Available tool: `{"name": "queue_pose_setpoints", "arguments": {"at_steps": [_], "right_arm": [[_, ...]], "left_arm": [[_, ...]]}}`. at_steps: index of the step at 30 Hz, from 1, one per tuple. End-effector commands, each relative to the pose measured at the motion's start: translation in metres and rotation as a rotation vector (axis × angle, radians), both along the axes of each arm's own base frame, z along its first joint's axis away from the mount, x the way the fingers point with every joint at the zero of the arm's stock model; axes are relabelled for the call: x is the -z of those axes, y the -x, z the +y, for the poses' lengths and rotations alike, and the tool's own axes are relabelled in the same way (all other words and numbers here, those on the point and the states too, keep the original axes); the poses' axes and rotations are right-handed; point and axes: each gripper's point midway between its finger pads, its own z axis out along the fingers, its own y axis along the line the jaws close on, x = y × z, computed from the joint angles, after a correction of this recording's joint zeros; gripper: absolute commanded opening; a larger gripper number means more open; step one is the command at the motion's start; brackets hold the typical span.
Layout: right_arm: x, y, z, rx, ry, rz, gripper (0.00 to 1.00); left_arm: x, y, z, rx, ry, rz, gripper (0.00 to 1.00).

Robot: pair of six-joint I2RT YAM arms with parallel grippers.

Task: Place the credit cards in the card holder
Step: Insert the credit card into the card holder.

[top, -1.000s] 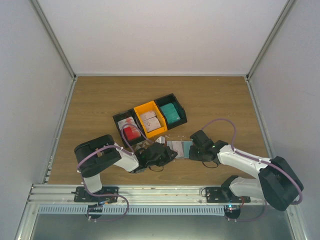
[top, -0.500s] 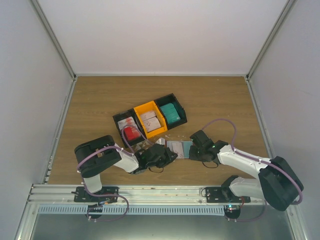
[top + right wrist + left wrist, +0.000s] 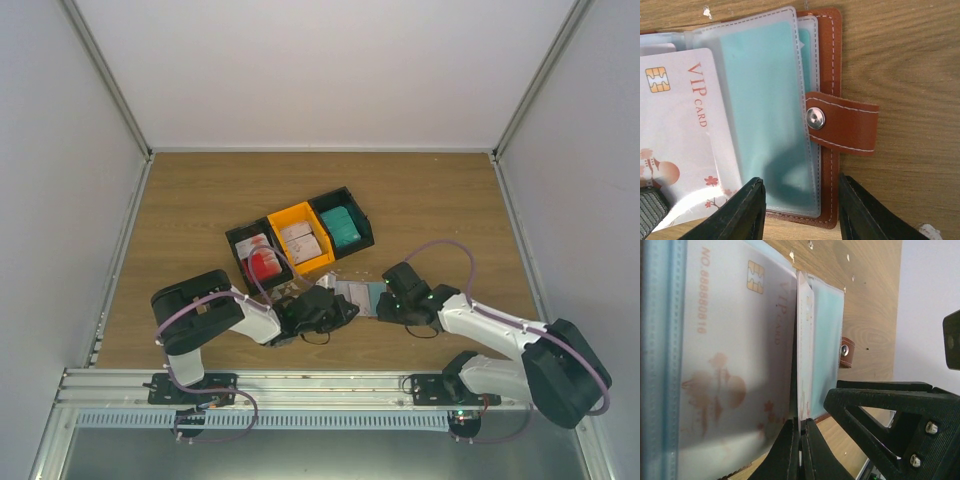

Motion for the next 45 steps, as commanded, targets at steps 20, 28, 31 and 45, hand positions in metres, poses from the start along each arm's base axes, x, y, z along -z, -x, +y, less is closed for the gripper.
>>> {"name": "queue_pose_setpoints", "arguments": {"at_steps": [20,28,31,45], "right_arm": [[0.000,0.006,-0.007,-0.010,0.043,0.011,0.44],[-0.005,0.001,-0.010,0.012,0.050,-0.016,0.47],[-0.005,0.000,-0.010,0.012,0.049,-0.021,0.48],[-0.012,-0.003,0.006,-0.055,-0.044,-0.046,0.54]], "left_arm": [[0.021,0.006,-0.013,0.125,-0.121,-0.007,0.11],[0.003,0.011,-0.013,0.179,-0.170,-0.063,0.30],[0.001,0.015,-0.010,0.185,-0.194,-0.061,0.35],[-0.002,0.027,-0.003,0.214,-0.210,-0.032,0.57]]}}
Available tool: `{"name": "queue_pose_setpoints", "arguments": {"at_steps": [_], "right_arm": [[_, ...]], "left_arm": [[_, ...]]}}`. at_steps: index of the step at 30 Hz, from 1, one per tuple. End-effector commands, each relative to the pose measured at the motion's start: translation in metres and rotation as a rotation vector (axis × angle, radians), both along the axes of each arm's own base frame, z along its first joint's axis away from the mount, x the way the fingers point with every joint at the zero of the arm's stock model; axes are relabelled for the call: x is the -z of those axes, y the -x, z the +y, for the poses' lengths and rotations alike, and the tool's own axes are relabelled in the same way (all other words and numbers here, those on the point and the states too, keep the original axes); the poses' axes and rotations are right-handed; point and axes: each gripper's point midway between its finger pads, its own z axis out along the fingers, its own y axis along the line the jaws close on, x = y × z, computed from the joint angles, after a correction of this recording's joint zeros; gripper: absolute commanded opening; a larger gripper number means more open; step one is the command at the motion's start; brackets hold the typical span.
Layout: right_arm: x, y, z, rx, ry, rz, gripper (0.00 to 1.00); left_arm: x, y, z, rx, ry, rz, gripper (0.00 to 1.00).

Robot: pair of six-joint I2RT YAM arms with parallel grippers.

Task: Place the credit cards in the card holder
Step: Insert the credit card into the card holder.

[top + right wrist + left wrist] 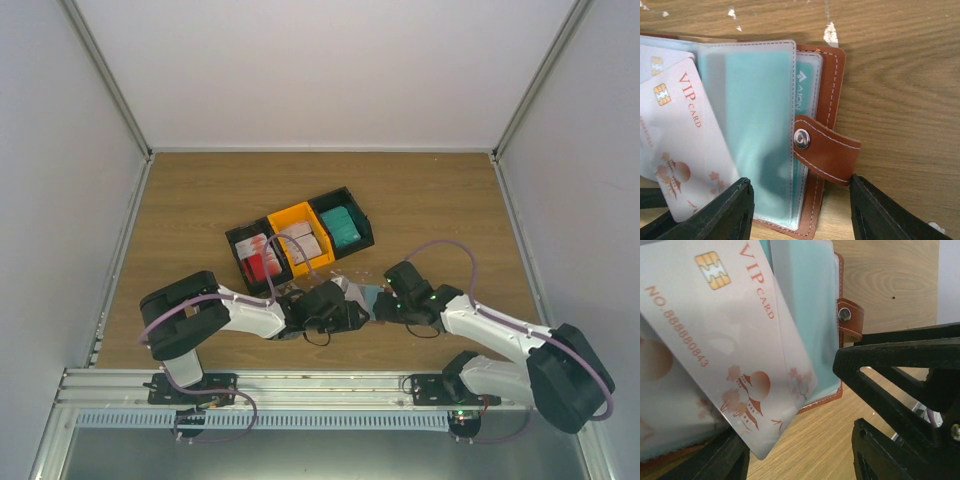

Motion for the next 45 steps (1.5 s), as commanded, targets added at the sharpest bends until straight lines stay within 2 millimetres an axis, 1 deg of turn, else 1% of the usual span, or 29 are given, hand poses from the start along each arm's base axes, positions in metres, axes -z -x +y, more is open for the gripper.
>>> {"name": "queue_pose_setpoints", "arguments": {"at_steps": [1,6,9,11,14,17,20,23,26,28,34,38,41,45], "right_arm": [[-0.007,-0.002,0.004,-0.023,-0.033,-0.031,0.54],[-0.005,-0.001,0.003,-0.026,-0.036,-0.030,0.54],[-0.006,-0.002,0.003,-0.028,-0.034,-0.033,0.54],[-0.007,-0.003,0.000,-0.017,-0.021,-0.038,0.54],[-0.010,-0.004,-0.004,-0.005,-0.003,-0.049,0.54],[-0.012,-0.006,-0.008,0.004,0.015,-0.062,0.54],[-0.014,-0.008,-0.007,-0.004,0.016,-0.069,0.53],[-0.021,-0.012,-0.003,-0.025,0.002,-0.092,0.53],[-0.024,-0.014,0.002,-0.046,-0.007,-0.101,0.53],[-0.024,-0.013,0.006,-0.062,-0.021,-0.088,0.53],[-0.017,-0.013,0.007,-0.066,-0.012,-0.073,0.53],[-0.007,-0.012,0.006,-0.070,0.006,-0.052,0.53],[-0.001,-0.011,0.002,-0.061,0.025,-0.040,0.52],[0.002,-0.011,0.000,-0.047,0.038,-0.029,0.50]], "left_arm": [[-0.001,0.005,0.005,0.011,-0.025,0.002,0.58],[-0.001,0.005,0.006,0.010,-0.028,0.003,0.62],[-0.002,0.002,0.005,0.006,-0.030,-0.003,0.58],[-0.001,0.000,0.006,-0.002,-0.041,-0.008,0.52],[0.001,-0.005,0.009,-0.018,-0.053,-0.012,0.37],[0.003,-0.007,0.010,-0.026,-0.065,-0.016,0.26],[0.004,-0.009,0.010,-0.032,-0.071,-0.017,0.16],[0.006,-0.011,0.012,-0.040,-0.076,-0.018,0.07],[0.006,-0.012,0.014,-0.042,-0.079,-0.020,0.00],[0.006,-0.012,0.014,-0.043,-0.082,-0.020,0.00],[0.006,-0.012,0.023,-0.042,-0.068,0.004,0.00],[0.002,-0.009,0.027,-0.018,-0.035,0.044,0.00],[-0.003,-0.004,0.024,0.031,-0.008,0.081,0.00],[-0.003,0.001,0.022,0.079,-0.020,0.119,0.00]]}}
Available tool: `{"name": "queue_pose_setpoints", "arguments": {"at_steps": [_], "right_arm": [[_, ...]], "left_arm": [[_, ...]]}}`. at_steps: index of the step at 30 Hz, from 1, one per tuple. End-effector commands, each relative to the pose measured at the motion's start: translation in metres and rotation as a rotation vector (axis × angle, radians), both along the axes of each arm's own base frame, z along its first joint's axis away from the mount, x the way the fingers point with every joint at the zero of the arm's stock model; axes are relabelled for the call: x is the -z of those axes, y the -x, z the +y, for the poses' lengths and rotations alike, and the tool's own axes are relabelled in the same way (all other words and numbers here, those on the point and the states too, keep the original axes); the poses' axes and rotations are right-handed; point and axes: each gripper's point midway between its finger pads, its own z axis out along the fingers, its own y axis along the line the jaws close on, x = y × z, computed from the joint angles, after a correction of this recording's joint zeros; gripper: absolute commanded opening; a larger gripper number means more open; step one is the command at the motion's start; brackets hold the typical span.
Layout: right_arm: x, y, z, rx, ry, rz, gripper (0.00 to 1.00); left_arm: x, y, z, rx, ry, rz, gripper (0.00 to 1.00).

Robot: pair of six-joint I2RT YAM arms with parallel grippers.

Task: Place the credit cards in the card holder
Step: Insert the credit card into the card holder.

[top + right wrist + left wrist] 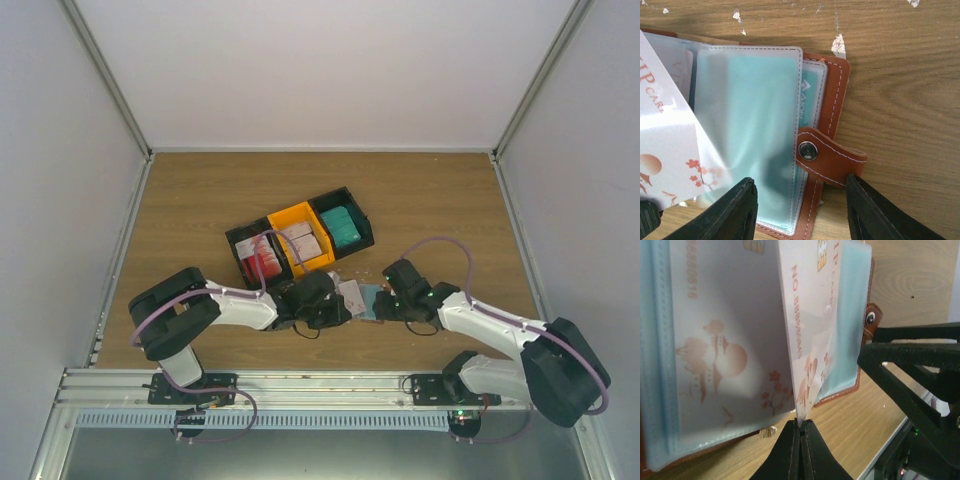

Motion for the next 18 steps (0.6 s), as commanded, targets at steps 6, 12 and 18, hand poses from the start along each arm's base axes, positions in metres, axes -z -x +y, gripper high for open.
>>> {"name": "queue_pose_setpoints", "arguments": {"at_steps": [6,12,18], "right_arm": [[0.001,-0.008,-0.007,0.027,0.038,-0.018,0.50],[0.002,-0.007,-0.005,0.023,0.031,-0.017,0.49],[0.005,-0.005,-0.006,0.021,0.023,-0.012,0.49]], "left_arm": [[0.001,0.012,0.005,0.127,0.002,0.093,0.00],[0.006,0.006,0.005,0.196,-0.016,0.134,0.00],[0.014,0.007,0.009,0.219,-0.045,0.183,0.00]]}}
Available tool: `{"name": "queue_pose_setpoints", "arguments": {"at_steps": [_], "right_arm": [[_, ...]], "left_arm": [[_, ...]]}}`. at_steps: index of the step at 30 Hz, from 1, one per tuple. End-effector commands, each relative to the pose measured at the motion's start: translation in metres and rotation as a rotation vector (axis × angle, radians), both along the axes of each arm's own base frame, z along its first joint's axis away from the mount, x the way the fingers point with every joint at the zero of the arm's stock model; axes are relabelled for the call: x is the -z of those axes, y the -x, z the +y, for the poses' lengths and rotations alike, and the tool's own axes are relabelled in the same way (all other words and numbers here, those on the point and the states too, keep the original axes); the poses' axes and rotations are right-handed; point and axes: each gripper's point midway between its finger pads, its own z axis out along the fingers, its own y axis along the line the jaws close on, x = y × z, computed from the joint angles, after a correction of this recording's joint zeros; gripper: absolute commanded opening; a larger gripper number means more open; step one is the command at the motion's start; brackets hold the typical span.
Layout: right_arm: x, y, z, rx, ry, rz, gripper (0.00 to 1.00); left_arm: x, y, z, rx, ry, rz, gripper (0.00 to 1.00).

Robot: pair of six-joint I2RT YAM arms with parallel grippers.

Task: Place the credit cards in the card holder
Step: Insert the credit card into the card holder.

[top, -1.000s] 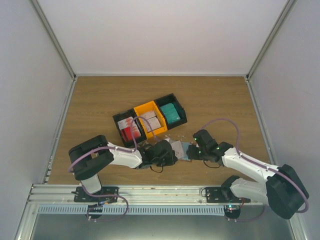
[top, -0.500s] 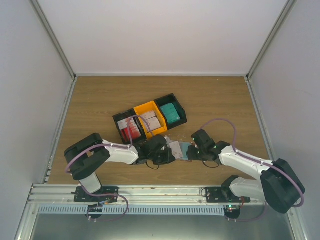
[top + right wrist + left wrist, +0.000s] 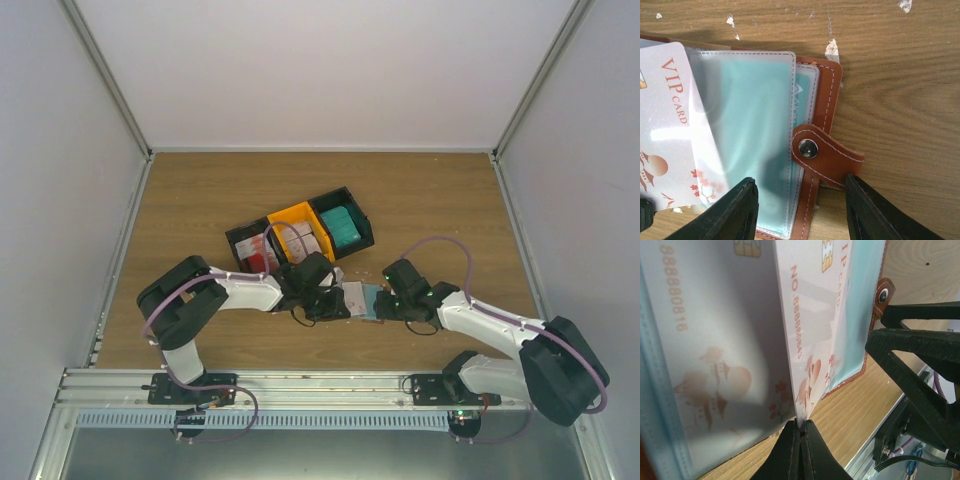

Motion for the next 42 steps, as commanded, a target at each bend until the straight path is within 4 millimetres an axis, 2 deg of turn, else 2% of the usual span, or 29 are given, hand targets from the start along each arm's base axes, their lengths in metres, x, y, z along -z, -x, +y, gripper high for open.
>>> {"name": "queue_pose_setpoints", "arguments": {"at_steps": [1,13,24,32,36,42], "right_arm": [[0.003,-0.004,-0.003,0.009,0.006,-0.010,0.50],[0.003,-0.004,0.000,-0.007,-0.018,-0.008,0.51],[0.002,-0.005,0.000,-0.005,-0.024,-0.013,0.50],[0.002,-0.005,-0.003,0.007,-0.015,-0.018,0.49],[0.001,-0.006,-0.006,0.016,-0.003,-0.022,0.49],[-0.006,-0.015,0.001,-0.036,-0.005,-0.068,0.49]], "left_arm": [[0.013,0.010,0.007,0.053,-0.030,0.060,0.00],[0.020,0.020,0.019,0.123,-0.052,0.117,0.00],[0.020,0.007,0.003,0.167,-0.047,0.110,0.00],[0.025,0.008,-0.003,0.198,-0.035,0.146,0.00],[0.023,0.009,0.002,0.179,-0.047,0.144,0.00],[0.017,0.010,0.009,0.153,-0.059,0.134,0.00]]}}
